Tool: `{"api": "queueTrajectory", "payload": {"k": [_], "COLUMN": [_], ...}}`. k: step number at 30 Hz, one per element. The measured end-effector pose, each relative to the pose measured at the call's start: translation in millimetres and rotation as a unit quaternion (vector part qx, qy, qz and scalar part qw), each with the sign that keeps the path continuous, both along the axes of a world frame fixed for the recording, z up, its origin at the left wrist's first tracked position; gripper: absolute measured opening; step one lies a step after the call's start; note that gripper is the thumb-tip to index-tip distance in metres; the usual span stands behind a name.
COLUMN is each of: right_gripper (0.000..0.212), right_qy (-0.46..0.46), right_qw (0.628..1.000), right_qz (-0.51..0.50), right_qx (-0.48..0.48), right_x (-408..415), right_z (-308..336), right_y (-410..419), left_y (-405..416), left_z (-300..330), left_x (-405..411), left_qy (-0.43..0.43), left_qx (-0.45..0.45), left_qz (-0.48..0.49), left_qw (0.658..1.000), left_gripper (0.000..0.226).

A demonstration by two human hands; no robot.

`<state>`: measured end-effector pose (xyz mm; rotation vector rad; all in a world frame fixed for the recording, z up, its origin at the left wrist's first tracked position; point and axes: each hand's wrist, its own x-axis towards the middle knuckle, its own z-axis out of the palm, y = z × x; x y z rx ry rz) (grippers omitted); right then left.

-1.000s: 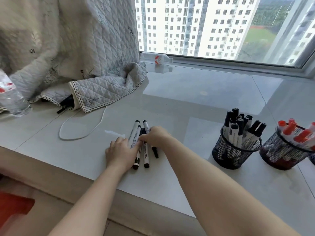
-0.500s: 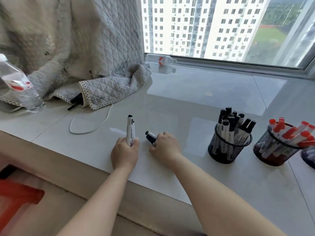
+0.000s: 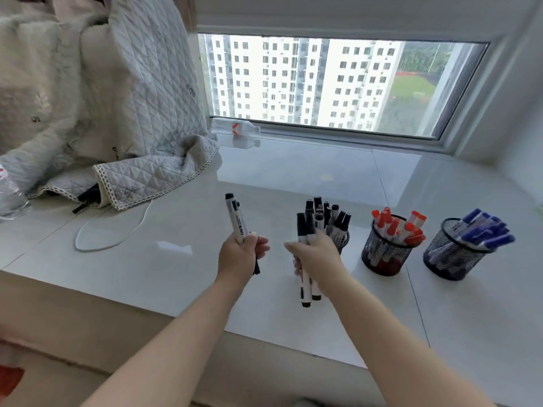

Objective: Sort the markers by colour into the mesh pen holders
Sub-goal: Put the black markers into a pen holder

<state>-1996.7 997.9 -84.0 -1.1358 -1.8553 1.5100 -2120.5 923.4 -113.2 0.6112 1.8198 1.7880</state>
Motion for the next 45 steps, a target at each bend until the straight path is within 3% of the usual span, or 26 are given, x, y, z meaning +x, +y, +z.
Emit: {"api": "queueTrajectory", "payload": {"k": [5,11,15,20,24,30,35,38,41,43,45], "right_gripper": [0.028,0.022,0.017,0.009,0.011,0.010,0.026,0.037,0.056,0.049,0.035], "right_qy": [0.166,0.252,0.277,0.333,0.299,0.239,0.169,0.180,0.157,0.088,0.025], "right_qw": [0.980,0.927,0.916,0.904,0.918,0.940,0.963,0.961,0.947,0.937,0.934], "right_qz": [-0.109,-0.260,-0.275,-0.267,-0.254,-0.238,-0.180,-0.170,-0.167,-0.121,-0.086], "right_qx": [-0.004,0.099,0.087,0.026,0.052,0.053,0.107,0.124,0.227,0.316,0.345], "right_x": [43.2,52.5,45.5,28.4,18.3,9.7,11.6,17.2,23.7,25.8,26.7], "right_z": [45.8,60.2,44.7,29.8,21.5,-0.2,-25.7,-21.8,-7.1,-3.6,-8.7], "right_y": [15.9,52.8,63.2,68.4,69.0,65.3,56.8,58.9,66.7,70.3,69.4], "left_y": [22.3,44.5,62.1,81.1,89.5,93.2,90.7,88.9,90.0,90.4,90.0], "left_z": [17.8,29.9,36.7,42.6,42.4,39.8,38.5,38.6,34.8,30.8,26.8], "left_x": [19.2,28.2,35.7,48.8,55.6,61.1,62.1,60.9,61.8,63.8,65.6], "left_qy": [0.036,-0.109,-0.181,-0.190,-0.136,-0.126,-0.105,-0.102,-0.075,-0.058,-0.051], "left_qx": [0.027,0.072,0.112,0.143,0.138,0.154,0.176,0.178,0.159,0.149,0.153], "left_qz": [-0.020,-0.022,-0.005,0.013,0.047,0.053,0.059,0.049,0.050,0.043,0.026], "left_qw": [0.999,0.991,0.977,0.971,0.980,0.979,0.977,0.977,0.983,0.986,0.987], "left_gripper": [0.014,0.031,0.035,0.037,0.042,0.037,0.035,0.035,0.034,0.030,0.021]}}
